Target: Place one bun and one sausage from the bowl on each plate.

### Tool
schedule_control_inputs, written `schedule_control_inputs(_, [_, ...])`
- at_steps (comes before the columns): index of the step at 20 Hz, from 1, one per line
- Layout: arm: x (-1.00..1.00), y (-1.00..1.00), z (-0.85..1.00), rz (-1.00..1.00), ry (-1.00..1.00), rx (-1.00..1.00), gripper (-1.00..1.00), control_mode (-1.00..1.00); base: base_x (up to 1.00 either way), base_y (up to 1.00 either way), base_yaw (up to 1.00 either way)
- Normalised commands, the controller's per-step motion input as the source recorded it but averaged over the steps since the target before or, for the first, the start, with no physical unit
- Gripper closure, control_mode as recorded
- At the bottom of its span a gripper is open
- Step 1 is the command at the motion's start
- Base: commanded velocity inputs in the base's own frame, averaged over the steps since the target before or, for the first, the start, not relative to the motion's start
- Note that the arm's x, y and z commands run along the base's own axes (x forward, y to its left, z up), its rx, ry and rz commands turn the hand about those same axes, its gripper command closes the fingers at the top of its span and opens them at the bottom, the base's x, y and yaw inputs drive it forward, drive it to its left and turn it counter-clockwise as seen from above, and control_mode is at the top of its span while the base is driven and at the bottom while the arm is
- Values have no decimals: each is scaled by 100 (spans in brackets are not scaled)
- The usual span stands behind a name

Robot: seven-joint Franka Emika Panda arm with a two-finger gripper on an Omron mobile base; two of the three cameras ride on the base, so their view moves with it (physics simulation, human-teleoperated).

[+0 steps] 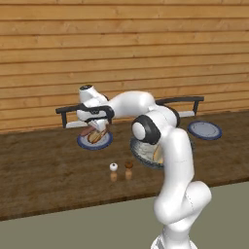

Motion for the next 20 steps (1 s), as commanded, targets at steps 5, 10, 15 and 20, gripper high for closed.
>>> schedule_control_inputs(5, [-93,-86,60,8,-4,16,-100,-100,0,0,0])
schedule_control_inputs(10, [-100,-100,74,4,-17,22,-100,-100,0,0,0])
schedule_control_inputs(15, [-100,-100,60,4,-19,15,-100,-100,0,0,0])
schedule_control_inputs(20, [-95,-100,24,9,-13,1,-100,-100,0,0,0])
